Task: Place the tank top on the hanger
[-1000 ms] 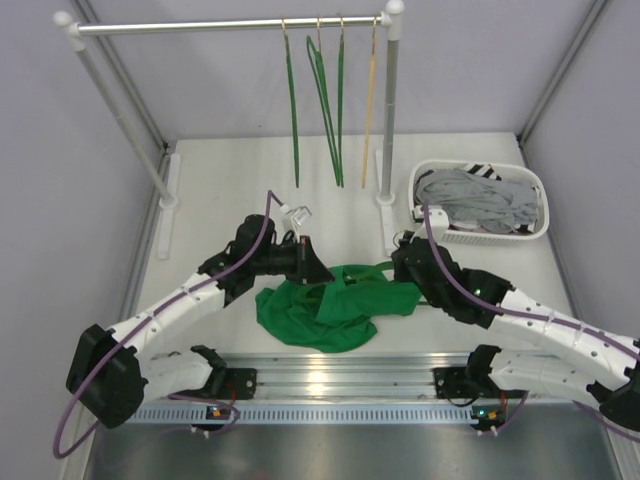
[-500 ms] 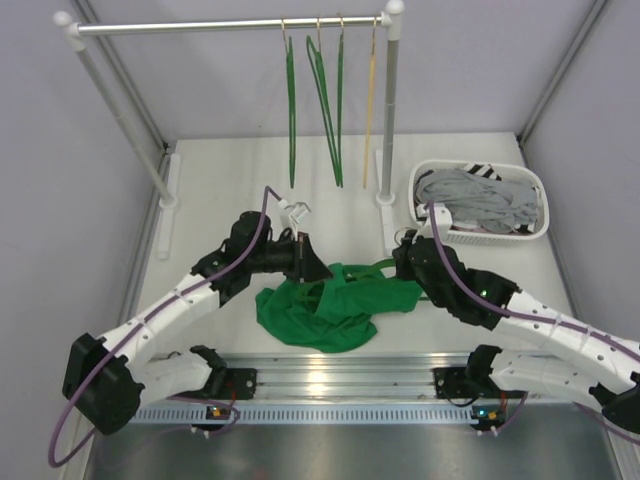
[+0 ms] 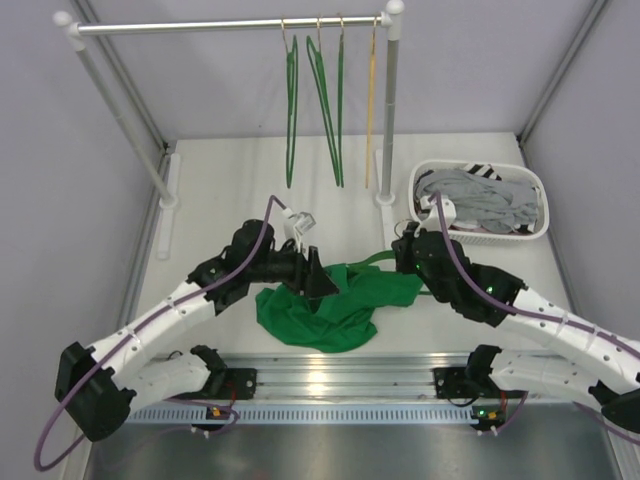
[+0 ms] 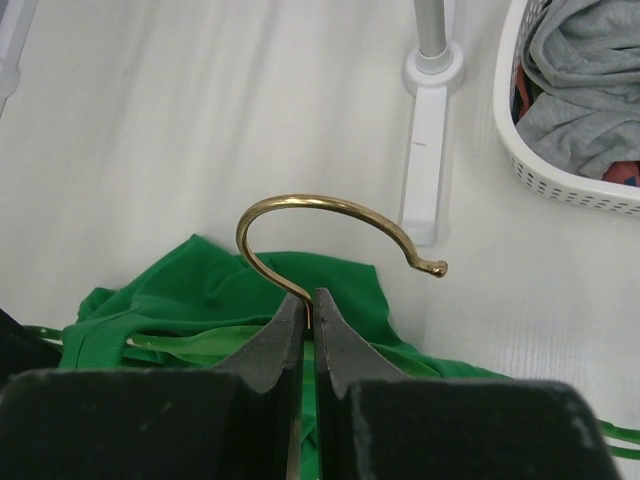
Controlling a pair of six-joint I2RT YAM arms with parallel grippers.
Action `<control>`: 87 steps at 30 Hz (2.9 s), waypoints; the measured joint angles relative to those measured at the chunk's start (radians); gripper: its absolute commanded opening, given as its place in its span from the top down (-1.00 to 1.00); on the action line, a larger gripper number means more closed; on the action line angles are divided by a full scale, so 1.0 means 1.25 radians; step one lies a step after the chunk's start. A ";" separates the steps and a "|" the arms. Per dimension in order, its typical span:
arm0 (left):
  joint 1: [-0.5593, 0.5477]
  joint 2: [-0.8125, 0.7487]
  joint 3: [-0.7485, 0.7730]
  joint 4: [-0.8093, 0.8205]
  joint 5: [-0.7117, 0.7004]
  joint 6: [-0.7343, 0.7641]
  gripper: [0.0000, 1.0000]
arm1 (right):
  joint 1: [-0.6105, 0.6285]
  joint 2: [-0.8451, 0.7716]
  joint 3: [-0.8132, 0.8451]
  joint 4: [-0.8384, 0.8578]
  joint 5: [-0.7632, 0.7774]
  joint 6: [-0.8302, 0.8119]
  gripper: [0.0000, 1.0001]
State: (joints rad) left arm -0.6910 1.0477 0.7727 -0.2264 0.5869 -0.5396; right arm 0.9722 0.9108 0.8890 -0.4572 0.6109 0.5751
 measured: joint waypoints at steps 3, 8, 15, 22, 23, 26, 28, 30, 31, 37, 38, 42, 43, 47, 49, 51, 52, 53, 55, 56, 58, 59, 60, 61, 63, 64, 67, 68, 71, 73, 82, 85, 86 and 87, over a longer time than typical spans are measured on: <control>0.000 -0.034 0.009 -0.035 -0.027 0.015 -0.25 | 0.000 -0.002 0.002 -0.001 -0.001 -0.001 1.00; 0.000 -0.100 0.053 -0.070 -0.073 0.046 -0.25 | 0.000 -0.013 0.002 -0.003 -0.015 -0.007 1.00; 0.000 -0.141 0.131 -0.102 -0.123 0.126 -0.28 | 0.000 -0.031 0.003 -0.004 -0.067 -0.033 1.00; 0.000 -0.087 0.173 -0.146 -0.128 0.227 -0.33 | 0.000 -0.031 0.048 -0.022 -0.104 -0.061 1.00; -0.001 -0.076 0.182 -0.156 -0.126 0.241 -0.33 | 0.000 -0.031 0.056 -0.023 -0.109 -0.063 1.00; -0.007 -0.047 0.210 -0.182 -0.122 0.279 -0.33 | 0.000 -0.031 0.079 -0.026 -0.121 -0.071 1.00; -0.012 -0.038 0.224 -0.195 -0.121 0.298 -0.32 | 0.000 -0.030 0.092 -0.031 -0.128 -0.076 1.00; -0.016 -0.031 0.235 -0.207 -0.118 0.316 -0.30 | 0.000 -0.029 0.105 -0.034 -0.134 -0.081 1.00; -0.019 -0.027 0.238 -0.212 -0.116 0.326 -0.30 | 0.000 -0.027 0.108 -0.034 -0.136 -0.082 1.00; -0.033 -0.018 0.245 -0.238 -0.105 0.359 -0.31 | 0.000 -0.013 0.130 -0.043 -0.149 -0.090 1.00; -0.035 -0.018 0.245 -0.243 -0.104 0.363 -0.30 | 0.000 -0.011 0.134 -0.047 -0.150 -0.091 1.00; -0.047 -0.017 0.245 -0.258 -0.105 0.377 -0.29 | 0.000 -0.002 0.154 -0.054 -0.155 -0.099 1.00; -0.050 -0.015 0.245 -0.259 -0.106 0.380 -0.28 | 0.000 0.000 0.160 -0.054 -0.156 -0.102 1.00; -0.058 -0.004 0.245 -0.259 -0.111 0.389 -0.18 | 0.000 0.006 0.175 -0.056 -0.165 -0.104 1.00; -0.060 -0.002 0.245 -0.258 -0.112 0.390 -0.10 | 0.000 0.011 0.181 -0.055 -0.170 -0.105 1.00; -0.063 -0.002 0.245 -0.258 -0.112 0.390 0.20 | 0.000 0.016 0.186 -0.056 -0.173 -0.105 1.00; -0.063 -0.002 0.245 -0.258 -0.113 0.390 0.29 | 0.000 0.018 0.188 -0.058 -0.174 -0.105 1.00; -0.064 -0.002 0.245 -0.258 -0.114 0.392 0.34 | 0.000 0.021 0.192 -0.061 -0.175 -0.107 1.00; -0.066 -0.002 0.245 -0.257 -0.115 0.391 0.52 | 0.000 0.023 0.199 -0.065 -0.176 -0.111 1.00; -0.066 -0.002 0.245 -0.256 -0.114 0.391 0.57 | 0.000 0.025 0.203 -0.068 -0.177 -0.112 1.00; -0.066 -0.002 0.245 -0.254 -0.104 0.395 0.94 | 0.000 0.028 0.211 -0.072 -0.176 -0.119 1.00; -0.069 -0.002 0.245 -0.252 -0.098 0.397 0.96 | 0.000 0.029 0.214 -0.072 -0.176 -0.123 1.00; -0.072 -0.002 0.245 -0.251 -0.095 0.397 1.00 | 0.000 0.031 0.217 -0.075 -0.176 -0.125 1.00; -0.073 -0.002 0.245 -0.251 -0.095 0.396 1.00 | -0.001 0.032 0.219 -0.075 -0.176 -0.128 1.00; -0.073 -0.003 0.245 -0.250 -0.096 0.394 1.00 | -0.001 0.035 0.227 -0.083 -0.177 -0.131 0.99; -0.073 -0.005 0.245 -0.248 -0.097 0.392 1.00 | -0.001 0.038 0.233 -0.088 -0.177 -0.132 0.93; -0.073 -0.031 0.241 -0.237 -0.109 0.383 1.00 | -0.001 0.051 0.260 -0.093 -0.185 -0.136 0.75; -0.073 -0.046 0.235 -0.229 -0.114 0.378 1.00 | -0.001 0.053 0.270 -0.090 -0.191 -0.136 0.68; -0.073 -0.098 0.216 -0.213 -0.143 0.363 1.00 | -0.001 0.052 0.293 -0.086 -0.200 -0.137 0.43; -0.071 -0.131 0.201 -0.204 -0.160 0.350 1.00 | -0.001 0.052 0.308 -0.085 -0.205 -0.142 0.24; -0.071 -0.217 0.158 -0.162 -0.217 0.303 1.00 | -0.001 0.002 0.295 -0.097 -0.205 -0.145 0.04; -0.071 -0.234 0.157 -0.154 -0.234 0.289 1.00 | -0.001 -0.069 0.231 -0.096 -0.207 -0.146 -0.04; -0.071 -0.238 0.157 -0.152 -0.237 0.286 1.00 | -0.001 -0.086 0.212 -0.096 -0.209 -0.146 -0.05; -0.071 -0.241 0.157 -0.150 -0.240 0.283 1.00 | -0.001 -0.104 0.190 -0.096 -0.212 -0.147 -0.07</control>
State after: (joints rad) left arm -0.7803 0.7460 0.9695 -0.4145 0.2871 -0.1864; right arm 0.9710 0.7807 1.1271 -0.5766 0.3462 0.3912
